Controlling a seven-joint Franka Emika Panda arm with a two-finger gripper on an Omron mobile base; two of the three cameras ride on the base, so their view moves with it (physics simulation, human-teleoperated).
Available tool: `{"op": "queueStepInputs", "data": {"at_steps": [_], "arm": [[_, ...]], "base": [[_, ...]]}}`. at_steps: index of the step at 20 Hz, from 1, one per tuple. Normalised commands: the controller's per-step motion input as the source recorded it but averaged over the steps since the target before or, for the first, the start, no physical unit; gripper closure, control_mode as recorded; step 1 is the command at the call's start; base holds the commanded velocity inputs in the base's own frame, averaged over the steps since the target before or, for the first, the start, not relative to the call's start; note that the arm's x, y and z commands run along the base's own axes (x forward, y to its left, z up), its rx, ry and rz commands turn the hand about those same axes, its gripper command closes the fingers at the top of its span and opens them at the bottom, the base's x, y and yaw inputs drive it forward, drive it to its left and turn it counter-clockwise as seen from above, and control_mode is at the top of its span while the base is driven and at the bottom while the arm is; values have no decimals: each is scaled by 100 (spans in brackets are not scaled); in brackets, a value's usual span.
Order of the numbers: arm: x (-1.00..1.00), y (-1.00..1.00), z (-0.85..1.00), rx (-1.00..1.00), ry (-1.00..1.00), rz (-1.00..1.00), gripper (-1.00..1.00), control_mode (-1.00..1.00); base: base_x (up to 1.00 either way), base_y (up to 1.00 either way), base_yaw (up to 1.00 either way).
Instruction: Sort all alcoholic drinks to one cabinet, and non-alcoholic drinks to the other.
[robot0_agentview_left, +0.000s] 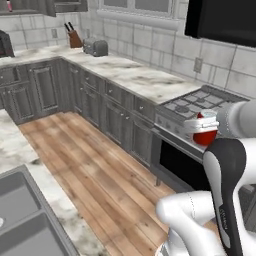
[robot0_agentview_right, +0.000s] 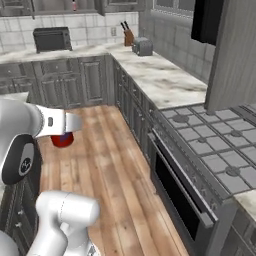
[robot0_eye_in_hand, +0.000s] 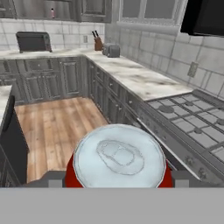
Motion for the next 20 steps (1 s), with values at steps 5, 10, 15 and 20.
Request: {"op": "queueStepInputs", "data": {"at_steps": [5,10,15,20], "arm": [[0,0,0,0,0,0,100,100],[0,0,0,0,0,0,100,100],[0,0,0,0,0,0,100,100],[0,0,0,0,0,0,100,100]], "base": [[64,22,21],[77,6,19],[81,0,17],[80,-3,16]]}}
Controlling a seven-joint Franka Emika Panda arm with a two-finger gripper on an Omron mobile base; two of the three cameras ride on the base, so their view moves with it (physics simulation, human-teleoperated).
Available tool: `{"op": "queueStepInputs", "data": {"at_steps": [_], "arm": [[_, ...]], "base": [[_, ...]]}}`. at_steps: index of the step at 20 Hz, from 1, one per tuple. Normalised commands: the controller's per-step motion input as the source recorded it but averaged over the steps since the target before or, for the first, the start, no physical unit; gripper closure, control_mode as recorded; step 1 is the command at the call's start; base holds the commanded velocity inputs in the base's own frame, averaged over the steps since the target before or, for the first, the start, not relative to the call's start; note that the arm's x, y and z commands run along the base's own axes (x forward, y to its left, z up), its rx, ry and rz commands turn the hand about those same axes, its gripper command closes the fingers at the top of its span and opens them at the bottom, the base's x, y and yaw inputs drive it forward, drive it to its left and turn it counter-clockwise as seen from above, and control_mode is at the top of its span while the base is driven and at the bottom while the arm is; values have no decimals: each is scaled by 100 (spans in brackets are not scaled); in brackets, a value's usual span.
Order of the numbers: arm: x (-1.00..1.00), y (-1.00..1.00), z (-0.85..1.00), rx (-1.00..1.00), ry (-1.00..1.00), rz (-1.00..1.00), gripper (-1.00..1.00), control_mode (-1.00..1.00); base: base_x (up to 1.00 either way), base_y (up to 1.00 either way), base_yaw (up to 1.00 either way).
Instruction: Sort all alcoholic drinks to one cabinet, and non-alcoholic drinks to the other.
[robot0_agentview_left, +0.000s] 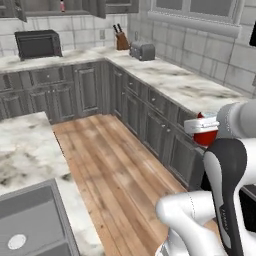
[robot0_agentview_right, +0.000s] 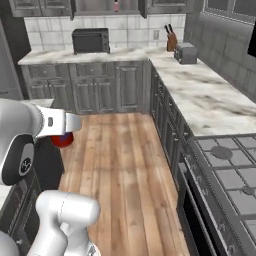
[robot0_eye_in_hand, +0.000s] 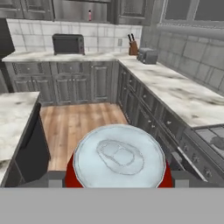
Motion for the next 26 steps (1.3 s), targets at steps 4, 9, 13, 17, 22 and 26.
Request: {"op": "queueStepInputs", "data": {"at_steps": [4,9,13,17,22,26], "arm": [[0,0,0,0,0,0,100,100],[0,0,0,0,0,0,100,100],[0,0,0,0,0,0,100,100],[0,0,0,0,0,0,100,100],[0,0,0,0,0,0,100,100],[0,0,0,0,0,0,100,100]], "base": [[84,-3,15],[88,-12,14],[88,-15,13],[87,-16,12],[82,-19,12],[83,-25,12]]}}
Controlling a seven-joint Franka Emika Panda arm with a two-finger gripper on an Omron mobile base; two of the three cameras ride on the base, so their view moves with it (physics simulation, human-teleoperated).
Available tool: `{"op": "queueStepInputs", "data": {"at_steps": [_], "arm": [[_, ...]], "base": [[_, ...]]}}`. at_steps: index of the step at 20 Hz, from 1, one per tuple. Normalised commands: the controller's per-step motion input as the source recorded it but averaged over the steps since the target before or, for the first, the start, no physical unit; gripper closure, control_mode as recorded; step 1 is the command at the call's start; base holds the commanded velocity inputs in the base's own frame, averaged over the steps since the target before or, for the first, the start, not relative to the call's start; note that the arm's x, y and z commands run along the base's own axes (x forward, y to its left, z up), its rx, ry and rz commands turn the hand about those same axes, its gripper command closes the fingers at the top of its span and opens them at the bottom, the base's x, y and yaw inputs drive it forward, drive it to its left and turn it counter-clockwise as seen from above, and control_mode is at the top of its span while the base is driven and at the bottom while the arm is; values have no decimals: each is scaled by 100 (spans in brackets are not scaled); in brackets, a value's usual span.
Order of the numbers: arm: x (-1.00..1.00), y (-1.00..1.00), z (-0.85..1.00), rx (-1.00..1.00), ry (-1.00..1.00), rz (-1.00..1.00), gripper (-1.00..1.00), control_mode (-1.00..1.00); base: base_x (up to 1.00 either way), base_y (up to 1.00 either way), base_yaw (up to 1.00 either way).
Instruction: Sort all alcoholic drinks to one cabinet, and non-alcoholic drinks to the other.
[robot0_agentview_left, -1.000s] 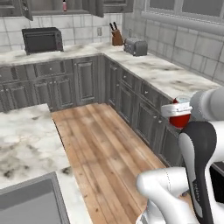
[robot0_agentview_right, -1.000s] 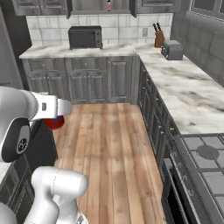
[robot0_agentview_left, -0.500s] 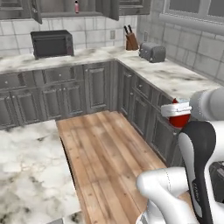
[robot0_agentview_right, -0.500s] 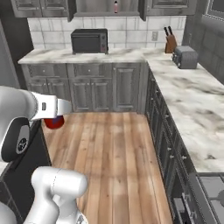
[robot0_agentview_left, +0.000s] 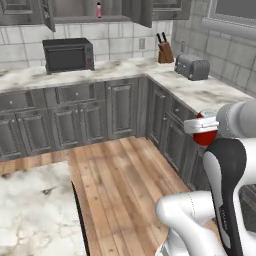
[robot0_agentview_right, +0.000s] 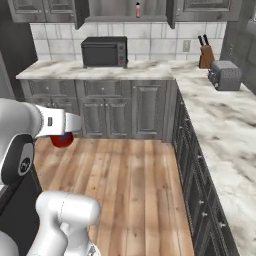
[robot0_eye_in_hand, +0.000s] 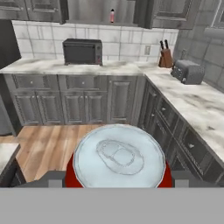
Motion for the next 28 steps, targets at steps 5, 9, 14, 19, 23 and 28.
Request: {"op": "queueStepInputs", "data": {"at_steps": [5,9,14,19,23,28], "arm": [[0,0,0,0,0,0,100,100],[0,0,0,0,0,0,100,100],[0,0,0,0,0,0,100,100],[0,0,0,0,0,0,100,100],[0,0,0,0,0,0,100,100],[0,0,0,0,0,0,100,100]], "base": [[81,-27,11],[80,-26,11],[76,-23,11],[75,-23,11],[72,-23,11],[69,-26,10]]}}
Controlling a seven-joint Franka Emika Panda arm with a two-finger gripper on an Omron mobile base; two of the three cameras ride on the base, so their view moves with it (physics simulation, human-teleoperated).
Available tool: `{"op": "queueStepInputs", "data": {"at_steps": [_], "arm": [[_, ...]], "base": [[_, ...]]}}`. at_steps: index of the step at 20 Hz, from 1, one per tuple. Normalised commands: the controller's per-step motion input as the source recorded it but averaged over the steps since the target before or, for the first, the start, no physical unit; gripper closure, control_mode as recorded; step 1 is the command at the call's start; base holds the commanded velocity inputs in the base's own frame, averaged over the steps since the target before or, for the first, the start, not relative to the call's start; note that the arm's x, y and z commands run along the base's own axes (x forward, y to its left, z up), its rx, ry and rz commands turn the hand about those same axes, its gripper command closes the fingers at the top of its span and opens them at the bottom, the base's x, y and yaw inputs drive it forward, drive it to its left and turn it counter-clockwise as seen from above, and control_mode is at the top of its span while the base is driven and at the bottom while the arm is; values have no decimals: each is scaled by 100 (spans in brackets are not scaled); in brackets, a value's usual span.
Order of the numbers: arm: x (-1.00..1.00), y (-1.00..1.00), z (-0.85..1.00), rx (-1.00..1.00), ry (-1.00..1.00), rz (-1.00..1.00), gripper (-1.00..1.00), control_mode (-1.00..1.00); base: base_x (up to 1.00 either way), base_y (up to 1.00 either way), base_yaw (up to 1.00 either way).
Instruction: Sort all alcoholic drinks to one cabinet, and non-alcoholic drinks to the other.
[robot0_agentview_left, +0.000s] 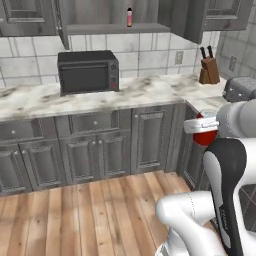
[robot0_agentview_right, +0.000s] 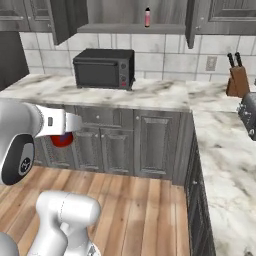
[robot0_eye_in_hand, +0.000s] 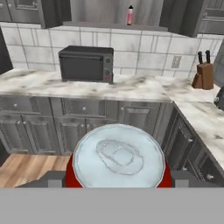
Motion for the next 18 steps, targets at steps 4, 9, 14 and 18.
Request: {"op": "queueStepInputs", "data": {"at_steps": [4,9,14,18], "arm": [[0,0,0,0,0,0,100,100],[0,0,0,0,0,0,100,100],[0,0,0,0,0,0,100,100],[0,0,0,0,0,0,100,100]], "base": [[69,-29,10],[66,-31,9],[64,-31,8],[63,-30,8]]}}
